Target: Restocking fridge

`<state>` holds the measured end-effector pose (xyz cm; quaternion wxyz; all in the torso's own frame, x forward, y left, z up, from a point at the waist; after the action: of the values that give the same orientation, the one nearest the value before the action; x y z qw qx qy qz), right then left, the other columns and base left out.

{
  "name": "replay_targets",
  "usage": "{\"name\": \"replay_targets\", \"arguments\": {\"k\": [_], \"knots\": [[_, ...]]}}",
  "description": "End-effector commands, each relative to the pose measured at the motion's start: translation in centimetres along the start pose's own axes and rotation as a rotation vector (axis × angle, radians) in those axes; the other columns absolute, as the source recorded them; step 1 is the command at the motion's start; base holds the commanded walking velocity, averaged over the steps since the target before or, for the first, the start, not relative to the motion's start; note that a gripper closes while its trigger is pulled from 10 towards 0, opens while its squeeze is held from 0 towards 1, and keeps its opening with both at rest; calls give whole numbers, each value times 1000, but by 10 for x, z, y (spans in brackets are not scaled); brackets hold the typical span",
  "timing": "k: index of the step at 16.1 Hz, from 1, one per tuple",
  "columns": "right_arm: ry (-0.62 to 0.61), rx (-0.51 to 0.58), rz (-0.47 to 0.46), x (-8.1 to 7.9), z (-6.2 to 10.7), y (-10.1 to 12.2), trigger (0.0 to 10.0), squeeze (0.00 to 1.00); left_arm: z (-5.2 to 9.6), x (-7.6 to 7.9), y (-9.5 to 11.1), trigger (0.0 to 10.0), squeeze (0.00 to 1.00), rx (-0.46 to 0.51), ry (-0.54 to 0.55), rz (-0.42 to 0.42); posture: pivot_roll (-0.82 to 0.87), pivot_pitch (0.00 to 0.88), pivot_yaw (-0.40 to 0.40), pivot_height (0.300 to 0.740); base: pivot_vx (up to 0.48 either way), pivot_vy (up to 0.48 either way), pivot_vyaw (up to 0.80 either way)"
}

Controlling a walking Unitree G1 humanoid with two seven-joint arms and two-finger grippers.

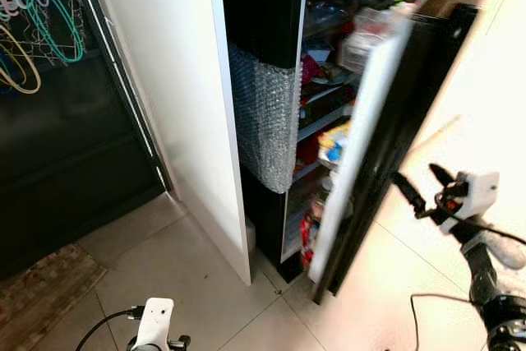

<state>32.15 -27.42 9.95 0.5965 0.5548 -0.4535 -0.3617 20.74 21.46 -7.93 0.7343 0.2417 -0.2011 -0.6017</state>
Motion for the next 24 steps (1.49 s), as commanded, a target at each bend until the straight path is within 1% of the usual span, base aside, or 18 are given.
{"name": "replay_targets", "arguments": {"k": [1,3,5,6,7,8,9,10,11,12,13,14,15,16,17,20,22,24], "knots": [[31,-20,-14,-3,3,-4,10000,0,0,-1,-2,10000,0,-3,7,-3,-53,0,9,740,0,0,0],[68,-63,-32,-8,8,-14,10000,0,0,-1,-1,10000,0,-1,7,-3,-52,0,7,740,0,0,0],[34,-139,-42,-9,13,-27,10000,0,0,-1,-1,10000,0,-1,8,-1,-50,0,5,740,0,0,0],[4,-184,-41,-9,17,-35,10000,0,0,-1,-1,10000,0,-1,8,0,-50,0,5,740,0,0,0],[-34,-215,-61,-10,21,-43,10000,0,0,-1,-1,10000,0,0,9,1,-50,0,5,740,0,0,0],[-136,-280,-103,-10,30,-57,10000,0,0,0,-1,10000,0,1,8,0,-50,0,2,740,0,0,0],[-157,-298,-109,-11,32,-61,10000,0,0,0,-1,10000,0,1,8,0,-50,0,2,740,0,0,0],[-213,-429,-155,-25,46,-87,10000,0,0,0,-1,10000,0,2,10,0,-46,0,1,740,0,0,0],[-221,-459,-160,-29,49,-92,10000,0,0,0,-1,10000,0,2,10,0,-46,0,1,740,0,0,0],[-252,-547,-197,-43,59,-108,10000,0,0,0,-1,10000,0,3,10,0,-47,0,-1,740,0,0,0],[-268,-650,-201,-57,70,-124,10000,0,0,0,-1,10000,0,3,10,1,-43,0,-1,740,0,0,0],[-279,-704,-233,-69,78,-134,10000,0,0,0,-1,10000,0,4,12,4,-43,0,-1,740,0,0,0],[-260,-784,-255,-90,89,-147,10000,0,0,0,-1,10000,0,5,12,7,-38,0,-4,740,0,0,0],[-265,-812,-276,-96,93,-152,10000,0,0,1,-1,10000,0,4,12,8,-36,0,-5,740,0,0,0],[-269,-862,-296,-109,102,-159,10000,0,0,1,-1,10000,0,-3,12,4,-37,0,-4,740,0,0,0],[-271,-919,-316,-126,111,-167,10000,0,0,1,-2,10000,0,-5,10,13,-35,0,-7,740,0,0,0],[-257,-925,-294,-127,111,-167,10000,0,0,1,-2,10000,0,-7,13,16,-35,0,-7,740,0,0,0],[-265,-923,-288,-129,111,-167,10000,0,0,1,-3,10000,0,-10,12,16,-37,0,-9,740,257,0,531]]}}
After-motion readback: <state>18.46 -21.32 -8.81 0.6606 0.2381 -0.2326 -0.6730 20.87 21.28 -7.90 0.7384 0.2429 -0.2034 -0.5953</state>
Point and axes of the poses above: a point about 5 cm out from each wrist's last joint towards the gripper, its own z axis pointing back from the gripper into the wrist, its own y axis along the axis of the wrist's last joint, x = y × z, the point moved 1 cm from there along -z, pointing out of the wrist towards the gripper, and after that the axes turned 14 degrees about z, right-handed, at the moved point
